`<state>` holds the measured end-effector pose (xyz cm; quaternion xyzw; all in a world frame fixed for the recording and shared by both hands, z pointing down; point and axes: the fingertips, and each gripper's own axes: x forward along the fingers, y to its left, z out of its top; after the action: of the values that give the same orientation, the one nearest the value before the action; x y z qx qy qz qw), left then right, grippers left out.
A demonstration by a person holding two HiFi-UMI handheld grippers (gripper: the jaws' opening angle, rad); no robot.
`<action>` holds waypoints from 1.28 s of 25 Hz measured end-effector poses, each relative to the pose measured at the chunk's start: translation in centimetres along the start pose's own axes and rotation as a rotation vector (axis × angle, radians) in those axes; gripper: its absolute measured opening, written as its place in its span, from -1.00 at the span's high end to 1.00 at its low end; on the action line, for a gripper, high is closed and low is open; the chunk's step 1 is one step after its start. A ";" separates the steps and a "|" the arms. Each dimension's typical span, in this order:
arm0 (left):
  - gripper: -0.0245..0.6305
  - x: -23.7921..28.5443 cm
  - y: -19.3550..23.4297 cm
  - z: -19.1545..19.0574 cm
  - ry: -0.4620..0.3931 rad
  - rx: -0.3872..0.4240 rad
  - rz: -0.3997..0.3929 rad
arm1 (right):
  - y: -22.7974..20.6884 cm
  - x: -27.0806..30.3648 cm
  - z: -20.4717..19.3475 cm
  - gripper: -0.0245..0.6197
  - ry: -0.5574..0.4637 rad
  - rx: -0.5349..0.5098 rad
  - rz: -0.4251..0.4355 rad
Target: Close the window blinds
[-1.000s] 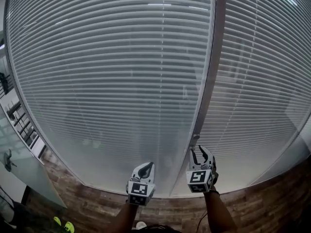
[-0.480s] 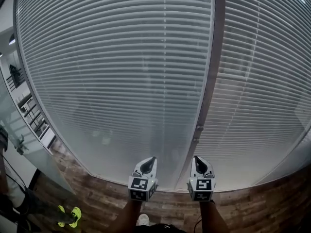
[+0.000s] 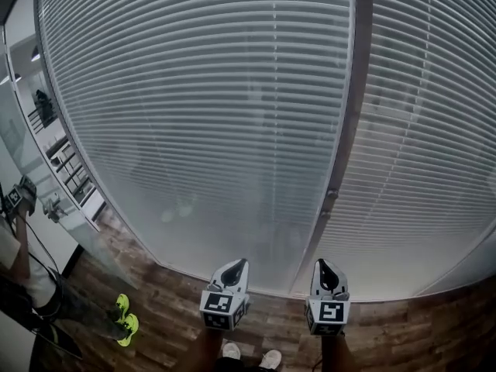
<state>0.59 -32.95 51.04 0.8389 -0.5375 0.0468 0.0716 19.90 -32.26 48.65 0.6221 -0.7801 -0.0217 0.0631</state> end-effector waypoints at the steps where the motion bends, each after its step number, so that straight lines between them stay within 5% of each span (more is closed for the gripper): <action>1: 0.93 -0.5 0.1 -0.1 -0.004 -0.009 0.006 | 0.2 -0.4 -0.1 0.91 0.011 0.011 -0.004; 11: 0.93 -5.3 2.4 -2.8 0.025 -0.015 -0.003 | 4.8 -4.3 -1.7 0.91 0.068 0.034 -0.043; 18: 0.93 -13.3 4.1 -4.0 0.012 0.004 -0.026 | 11.6 -10.5 -1.7 0.91 0.055 0.045 -0.072; 32: 0.93 -21.9 2.7 -4.5 0.000 0.019 -0.133 | 18.0 -19.0 -1.8 0.91 0.040 0.019 -0.132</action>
<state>-11.09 -13.67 52.24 0.8733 -0.4803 0.0469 0.0666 6.85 -9.59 51.10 0.6730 -0.7362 -0.0060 0.0711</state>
